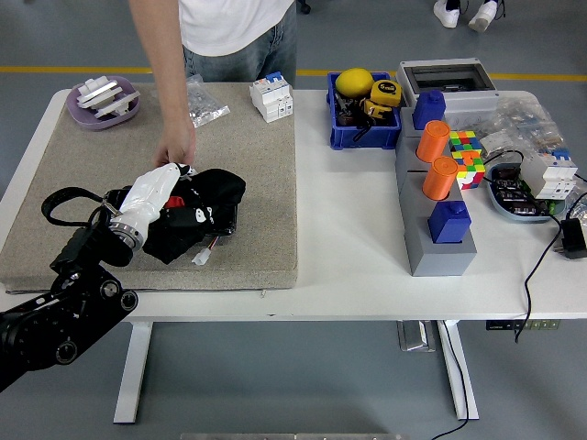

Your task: Pick the rag up,wipe the panel,place it on the desk

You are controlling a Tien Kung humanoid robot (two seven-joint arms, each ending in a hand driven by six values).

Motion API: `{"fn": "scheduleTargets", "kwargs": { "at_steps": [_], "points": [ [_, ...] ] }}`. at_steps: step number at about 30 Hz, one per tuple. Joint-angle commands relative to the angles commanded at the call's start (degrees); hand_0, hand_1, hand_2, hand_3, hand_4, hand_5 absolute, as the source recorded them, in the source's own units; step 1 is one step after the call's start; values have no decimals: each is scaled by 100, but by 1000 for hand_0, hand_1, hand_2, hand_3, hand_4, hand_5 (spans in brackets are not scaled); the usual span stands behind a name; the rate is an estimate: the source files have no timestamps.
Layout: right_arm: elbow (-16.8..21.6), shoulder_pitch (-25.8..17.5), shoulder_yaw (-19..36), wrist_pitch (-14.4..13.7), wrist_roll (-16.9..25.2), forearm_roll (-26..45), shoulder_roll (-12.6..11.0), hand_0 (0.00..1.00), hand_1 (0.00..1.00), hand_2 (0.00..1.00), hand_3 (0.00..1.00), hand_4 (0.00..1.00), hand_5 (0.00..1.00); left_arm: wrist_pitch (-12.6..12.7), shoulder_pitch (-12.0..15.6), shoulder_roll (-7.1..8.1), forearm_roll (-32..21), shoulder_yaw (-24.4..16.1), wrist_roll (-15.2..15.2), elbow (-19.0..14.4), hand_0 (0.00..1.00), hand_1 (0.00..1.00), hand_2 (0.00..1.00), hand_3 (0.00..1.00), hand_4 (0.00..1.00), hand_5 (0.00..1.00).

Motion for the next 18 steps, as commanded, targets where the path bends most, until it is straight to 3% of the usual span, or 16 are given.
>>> {"fn": "scheduleTargets", "kwargs": {
  "at_steps": [9, 18],
  "points": [
    [20, 5, 134, 0, 13, -120, -44, 767, 698, 712, 682, 998, 519, -20, 283, 248, 260, -766, 53, 165, 158, 163, 488, 452, 407, 2],
    [34, 3, 100, 4, 10, -106, -38, 767, 698, 713, 682, 998, 519, -5, 379, 476, 471, -1281, 137, 275, 155, 166, 489, 454, 411, 2]
  ]
}}
